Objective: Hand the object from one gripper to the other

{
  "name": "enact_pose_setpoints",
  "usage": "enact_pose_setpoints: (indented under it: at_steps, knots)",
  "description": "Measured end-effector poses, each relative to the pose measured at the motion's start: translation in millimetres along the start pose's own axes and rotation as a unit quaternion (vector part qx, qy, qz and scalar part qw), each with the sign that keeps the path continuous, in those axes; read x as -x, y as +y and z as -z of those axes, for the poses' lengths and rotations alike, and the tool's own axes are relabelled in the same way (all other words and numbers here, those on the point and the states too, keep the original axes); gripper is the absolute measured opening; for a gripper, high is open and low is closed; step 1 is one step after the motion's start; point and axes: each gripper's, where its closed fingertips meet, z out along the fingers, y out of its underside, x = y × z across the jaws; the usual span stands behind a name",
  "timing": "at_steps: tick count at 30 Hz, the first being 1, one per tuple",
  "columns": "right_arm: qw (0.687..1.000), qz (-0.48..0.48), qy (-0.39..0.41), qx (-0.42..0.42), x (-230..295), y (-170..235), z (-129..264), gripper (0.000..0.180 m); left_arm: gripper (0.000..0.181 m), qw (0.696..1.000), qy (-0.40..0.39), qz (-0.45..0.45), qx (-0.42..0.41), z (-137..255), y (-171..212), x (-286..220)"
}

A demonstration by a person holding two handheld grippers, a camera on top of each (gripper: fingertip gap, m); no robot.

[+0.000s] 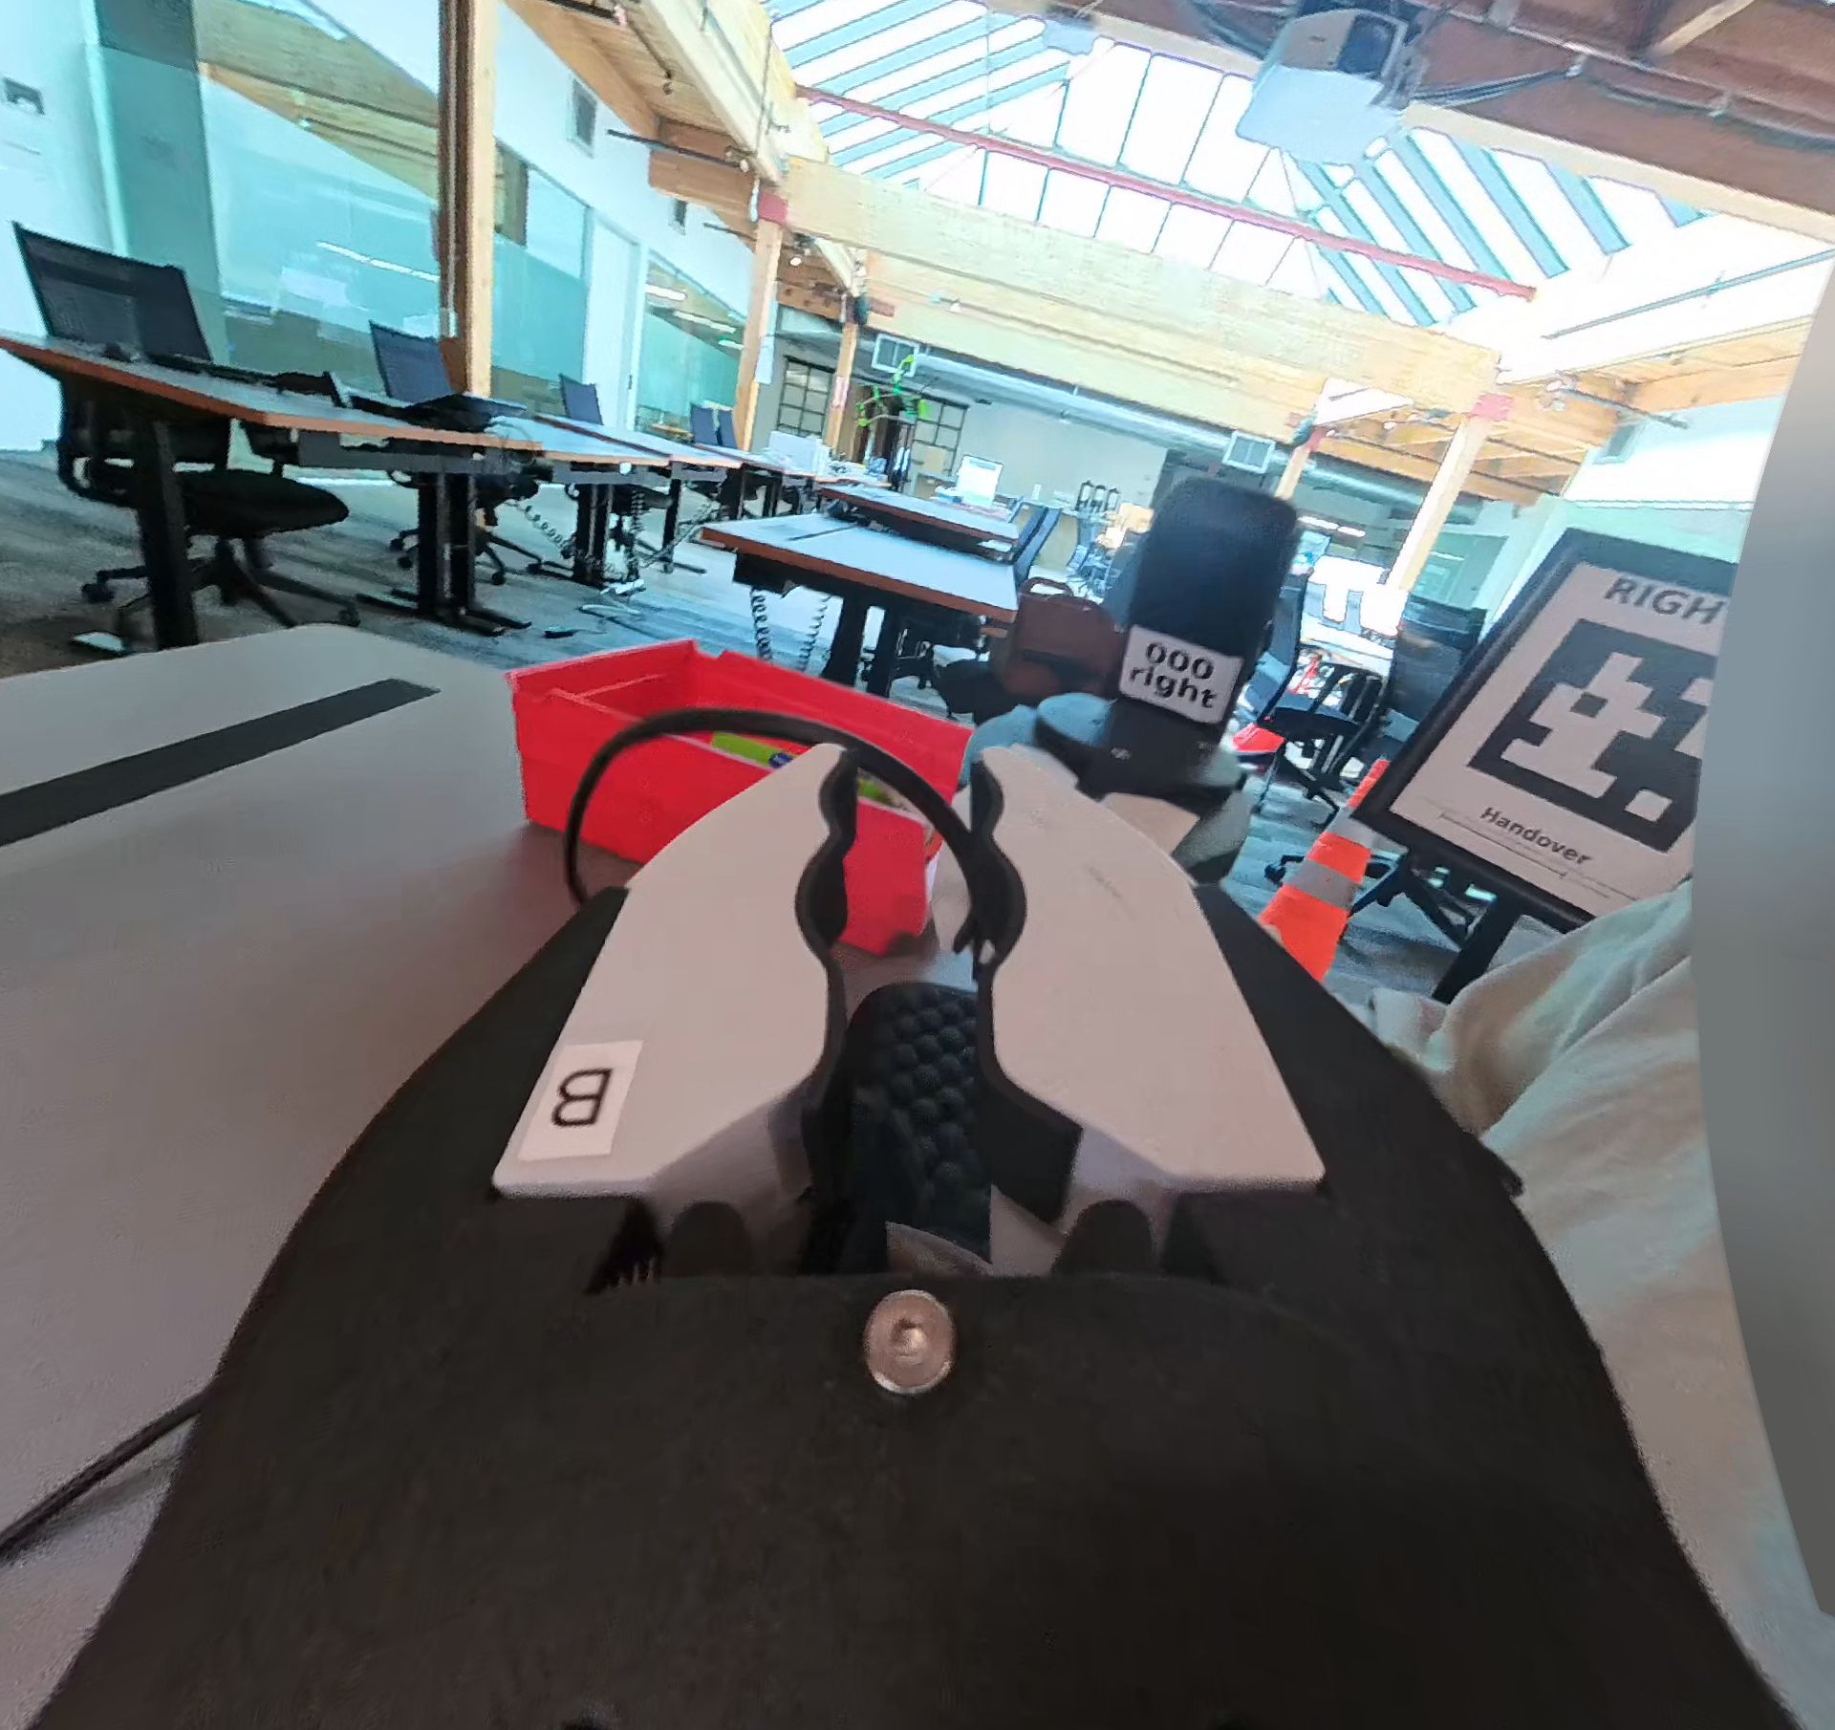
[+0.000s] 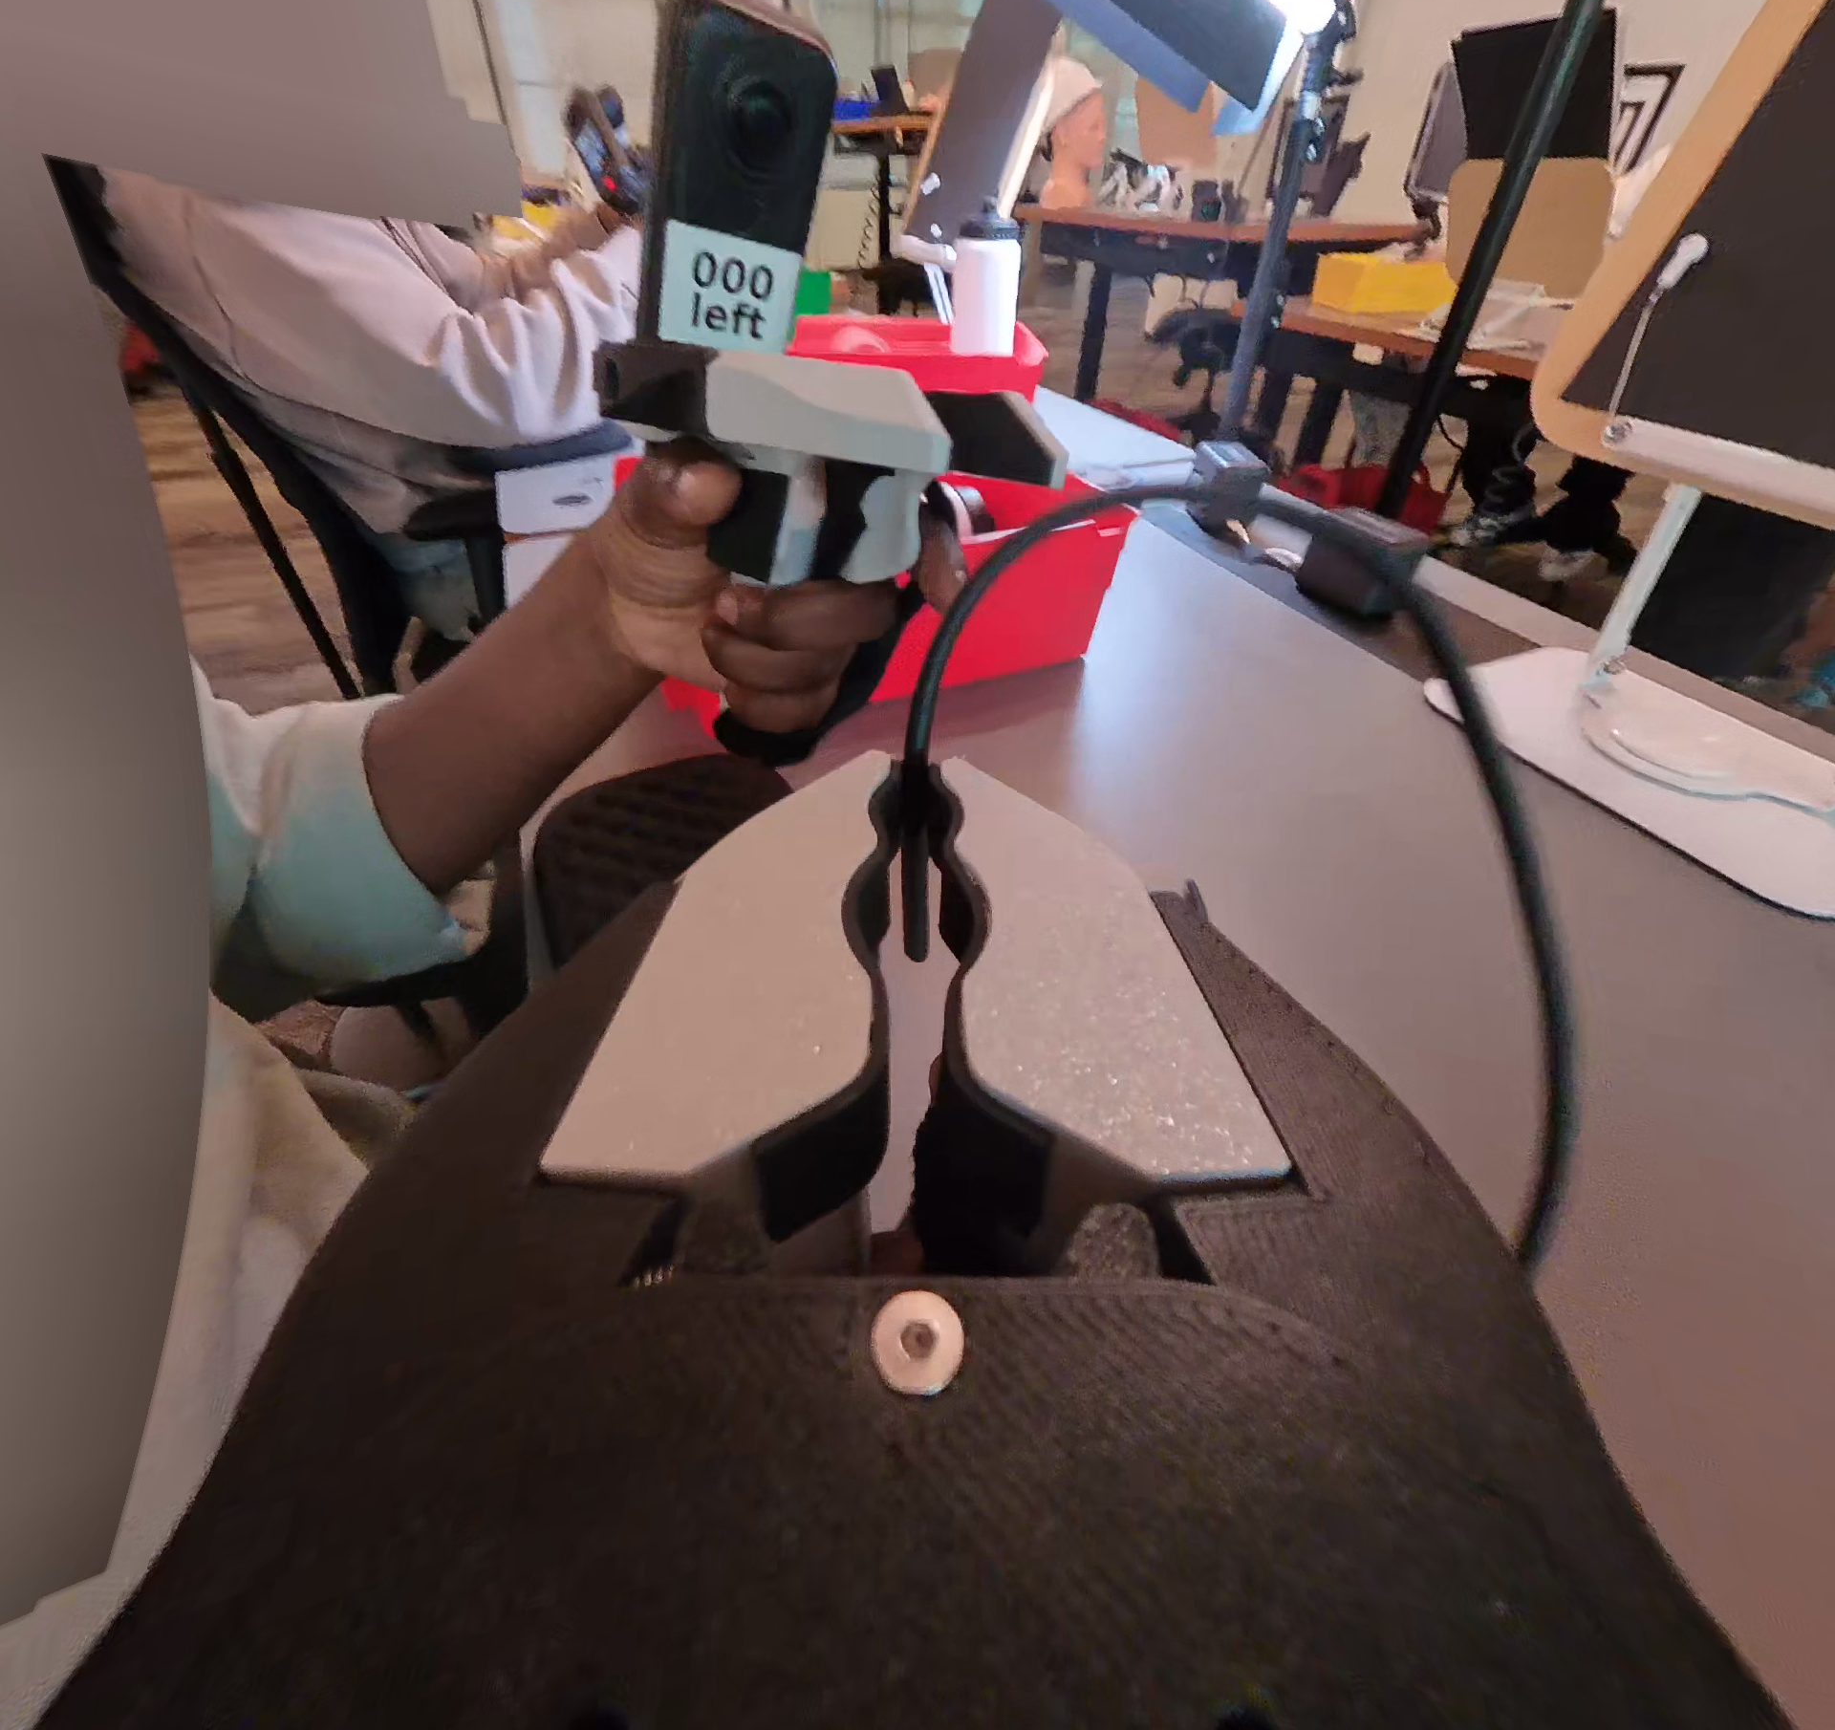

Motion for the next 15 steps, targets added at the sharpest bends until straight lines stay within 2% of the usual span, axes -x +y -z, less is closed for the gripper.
enact_pose_setpoints:
  at_steps: [3, 5, 8, 11, 15]
  knots:
    - [0.998, 0.003, 0.026, 0.057, -9.1, 19.8, 3.0, 0.003, 0.027, 0.998, -0.043, -0.010, 0.033, 9.0, 16.9, 18.6]
    - [0.991, 0.011, 0.041, 0.127, -14.3, 46.5, 3.4, 0.003, 0.027, 0.997, -0.068, -0.016, 0.044, 16.6, 25.6, 28.5]
    - [0.966, 0.035, 0.064, 0.247, -19.4, 94.6, 2.4, 0.004, 0.027, 0.996, -0.072, -0.011, 0.043, 24.3, 31.2, 30.1]
    - [0.933, 0.049, 0.054, 0.353, -15.1, 136.9, 3.1, 0.004, 0.027, 0.996, -0.077, -0.015, 0.038, 29.0, 32.2, 30.1]
    - [0.910, 0.028, 0.022, 0.414, -4.9, 160.2, 4.8, 0.004, 0.026, 0.996, -0.082, -0.020, 0.031, 33.9, 30.2, 28.8]
